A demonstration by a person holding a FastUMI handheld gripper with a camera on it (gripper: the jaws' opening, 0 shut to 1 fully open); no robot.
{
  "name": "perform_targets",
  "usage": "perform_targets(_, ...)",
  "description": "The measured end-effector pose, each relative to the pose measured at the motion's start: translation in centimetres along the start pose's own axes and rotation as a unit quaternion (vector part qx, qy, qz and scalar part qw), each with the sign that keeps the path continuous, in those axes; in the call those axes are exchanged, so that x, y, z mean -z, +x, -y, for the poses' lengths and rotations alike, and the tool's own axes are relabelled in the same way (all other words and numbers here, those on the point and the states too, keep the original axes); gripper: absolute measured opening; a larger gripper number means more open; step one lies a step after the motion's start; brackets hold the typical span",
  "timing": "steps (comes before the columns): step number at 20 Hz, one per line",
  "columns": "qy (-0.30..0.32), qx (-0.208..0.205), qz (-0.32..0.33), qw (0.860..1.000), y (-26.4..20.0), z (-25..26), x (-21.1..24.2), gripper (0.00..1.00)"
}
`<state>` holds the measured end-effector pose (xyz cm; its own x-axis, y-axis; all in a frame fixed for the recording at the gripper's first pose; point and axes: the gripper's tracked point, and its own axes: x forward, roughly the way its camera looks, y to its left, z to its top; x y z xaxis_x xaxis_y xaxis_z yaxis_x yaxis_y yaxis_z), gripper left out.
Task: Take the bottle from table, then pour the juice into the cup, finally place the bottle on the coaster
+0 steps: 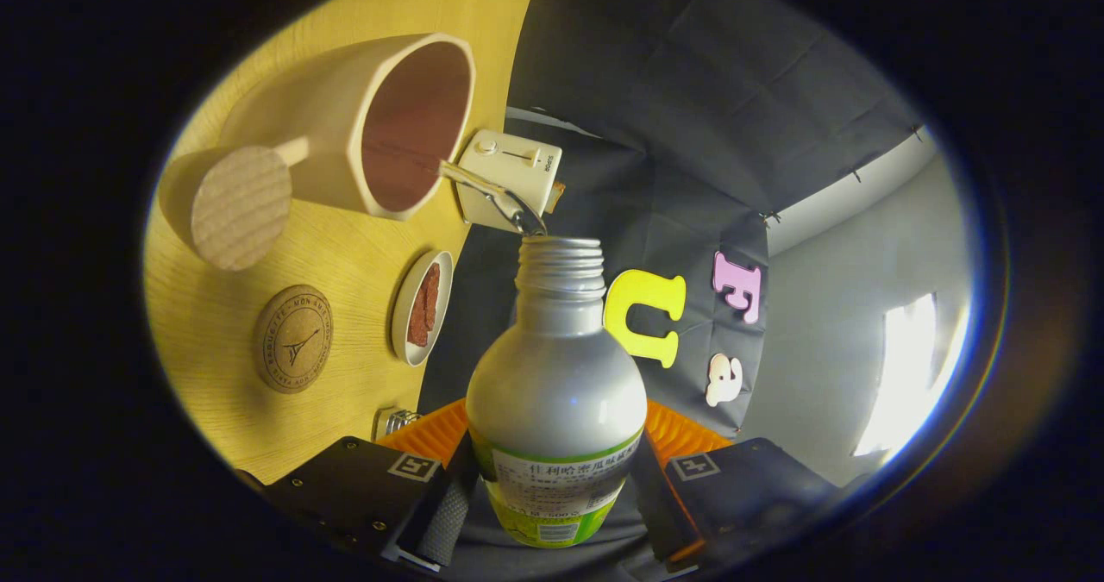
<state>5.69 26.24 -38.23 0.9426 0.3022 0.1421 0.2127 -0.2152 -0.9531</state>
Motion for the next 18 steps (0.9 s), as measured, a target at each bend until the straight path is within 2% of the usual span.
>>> perform_targets(18,-0.015,0.003,0.009,1.000,-0.57,0.69,-0.08,0.82)
